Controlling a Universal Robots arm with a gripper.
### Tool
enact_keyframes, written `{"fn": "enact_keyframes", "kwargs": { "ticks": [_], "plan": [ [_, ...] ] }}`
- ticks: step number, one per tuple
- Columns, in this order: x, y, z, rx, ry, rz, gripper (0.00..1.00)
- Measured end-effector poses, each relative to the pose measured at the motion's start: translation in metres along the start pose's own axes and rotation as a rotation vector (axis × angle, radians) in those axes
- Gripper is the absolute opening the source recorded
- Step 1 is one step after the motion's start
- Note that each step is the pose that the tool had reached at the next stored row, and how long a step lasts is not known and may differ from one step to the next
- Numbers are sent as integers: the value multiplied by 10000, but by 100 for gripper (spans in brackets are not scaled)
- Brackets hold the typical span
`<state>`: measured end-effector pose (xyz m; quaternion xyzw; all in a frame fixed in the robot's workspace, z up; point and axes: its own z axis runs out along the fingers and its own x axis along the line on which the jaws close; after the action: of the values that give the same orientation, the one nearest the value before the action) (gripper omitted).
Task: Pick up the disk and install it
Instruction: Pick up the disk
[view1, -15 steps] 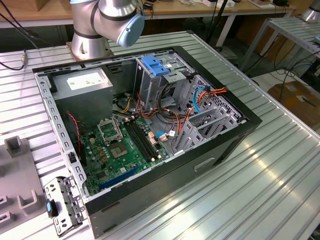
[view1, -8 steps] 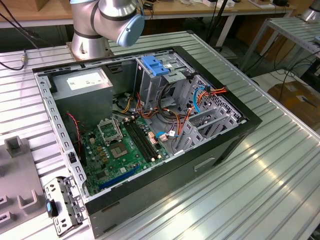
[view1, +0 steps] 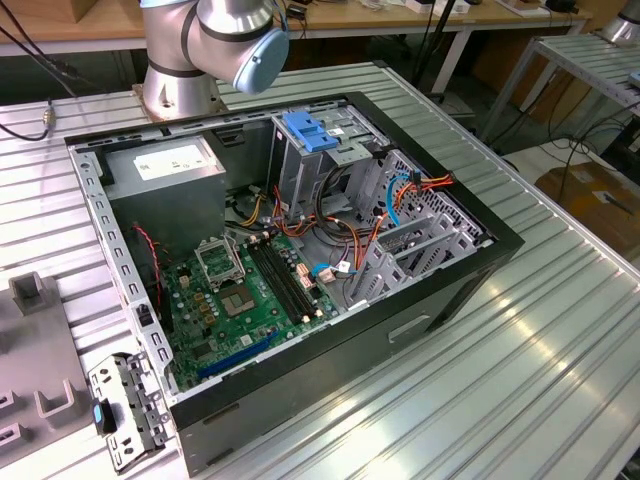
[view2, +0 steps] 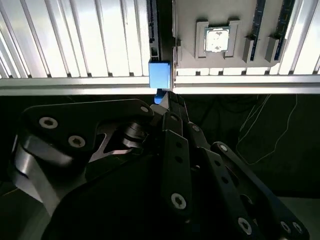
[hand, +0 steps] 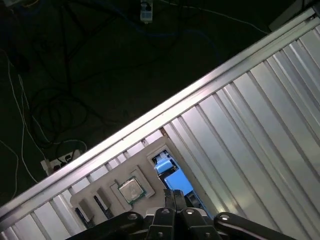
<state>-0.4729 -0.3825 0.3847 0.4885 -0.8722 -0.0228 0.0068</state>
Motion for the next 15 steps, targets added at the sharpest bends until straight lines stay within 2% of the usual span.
{"fn": "enact_keyframes", "kwargs": {
  "ticks": [2, 12, 13, 15],
  "plan": [
    [0, 0, -1, -6, 29, -599, 11],
    [0, 0, 0, -25, 119, -2547, 11],
    [0, 0, 0, -32, 143, -3046, 11],
    [-1, 0, 0, -38, 171, -3635, 11]
  ]
}}
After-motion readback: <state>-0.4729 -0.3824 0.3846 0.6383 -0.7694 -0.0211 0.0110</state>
